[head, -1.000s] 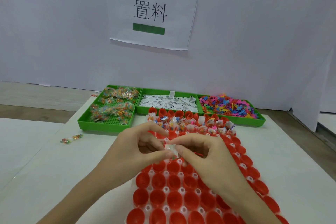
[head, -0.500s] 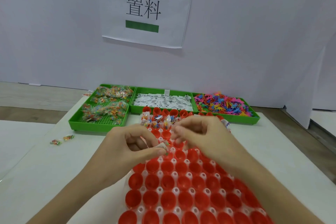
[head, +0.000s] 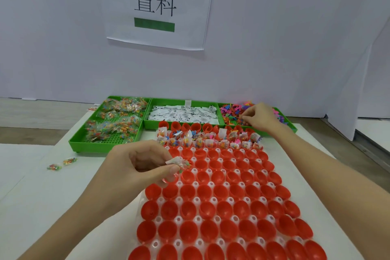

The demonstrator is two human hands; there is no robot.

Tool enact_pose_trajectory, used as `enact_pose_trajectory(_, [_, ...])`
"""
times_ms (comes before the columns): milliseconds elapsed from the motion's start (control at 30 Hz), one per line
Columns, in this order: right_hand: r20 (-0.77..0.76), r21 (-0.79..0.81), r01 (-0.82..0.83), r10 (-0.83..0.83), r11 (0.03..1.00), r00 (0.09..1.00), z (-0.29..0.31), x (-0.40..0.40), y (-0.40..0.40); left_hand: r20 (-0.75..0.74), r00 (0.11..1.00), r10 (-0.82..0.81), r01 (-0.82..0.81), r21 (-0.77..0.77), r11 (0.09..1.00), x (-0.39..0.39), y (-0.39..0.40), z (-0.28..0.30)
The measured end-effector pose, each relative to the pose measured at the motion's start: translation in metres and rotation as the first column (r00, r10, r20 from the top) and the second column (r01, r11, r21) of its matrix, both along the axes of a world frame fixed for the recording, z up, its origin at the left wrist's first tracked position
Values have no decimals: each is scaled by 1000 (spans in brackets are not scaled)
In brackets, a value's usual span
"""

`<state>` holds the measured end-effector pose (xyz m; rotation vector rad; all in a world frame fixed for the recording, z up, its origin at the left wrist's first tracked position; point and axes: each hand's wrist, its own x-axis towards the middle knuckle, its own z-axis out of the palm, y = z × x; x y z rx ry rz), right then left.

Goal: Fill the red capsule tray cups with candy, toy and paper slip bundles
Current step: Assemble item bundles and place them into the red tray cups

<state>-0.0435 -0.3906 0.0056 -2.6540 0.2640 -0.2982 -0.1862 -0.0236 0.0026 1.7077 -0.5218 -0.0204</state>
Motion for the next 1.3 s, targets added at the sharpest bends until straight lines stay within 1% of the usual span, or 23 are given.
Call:
enact_pose_trajectory(67, [20,-37,21,-21,999,1000,-4,6,2,-3,1000,1,-1,-4,1000,1,0,0])
enact_pose_trajectory(200, [-43,-116,44,-50,992,998,-4,17,8,-3,1000,12,-12,-1,1000,1,1,1])
enact_pose_trajectory(300, [-75,-225,55,-73,973,994,-3,24,12,-7,1000,7,-7,7,1000,0,1,3])
enact_pose_trajectory(467, [-126,-357,67,-119,932,985,0,31,20,-16,1000,4,-4,6,1000,-2,1,6])
enact_pose_trajectory(633, [-119,-364,56,-106,930,987,-1,30,21,1,1000,-2,2,21,1000,-2,2,7])
enact_pose_trajectory(733, [-64,-324,49,-74,945,995,1,27,17,30,1000,6,-7,30,1000,-1,4,7])
enact_pose_trajectory(867, [22,-234,87,-84,968,996,9,10,14,35,999,11,-12,21,1000,0,5,4])
enact_pose_trajectory(933, [121,-158,116,-97,981,988,17,-3,14,29,999,19,-19,11,1000,0,5,3])
enact_pose_trajectory(1000, [217,-23,125,-117,992,969,27,-22,19,11,1000,14,-14,-15,1000,0,4,2])
enact_pose_trajectory(1067, [243,199,47,-95,979,965,38,-53,33,-3,1000,-4,4,-39,999,-1,3,2])
enact_pose_trajectory(1133, [239,428,-109,4,897,971,48,-93,55,-13,999,-36,35,-45,998,-2,2,3])
enact_pose_trajectory(1167, [238,500,-180,66,847,969,51,-113,67,-23,998,-51,50,-45,998,-2,1,3])
enact_pose_trajectory(1233, [230,576,-284,181,767,956,54,-148,90,-52,996,-71,68,-49,996,-3,1,2])
enact_pose_trajectory(1300, [200,639,-326,258,697,945,51,-173,111,-76,994,-81,77,-54,996,-4,-1,2])
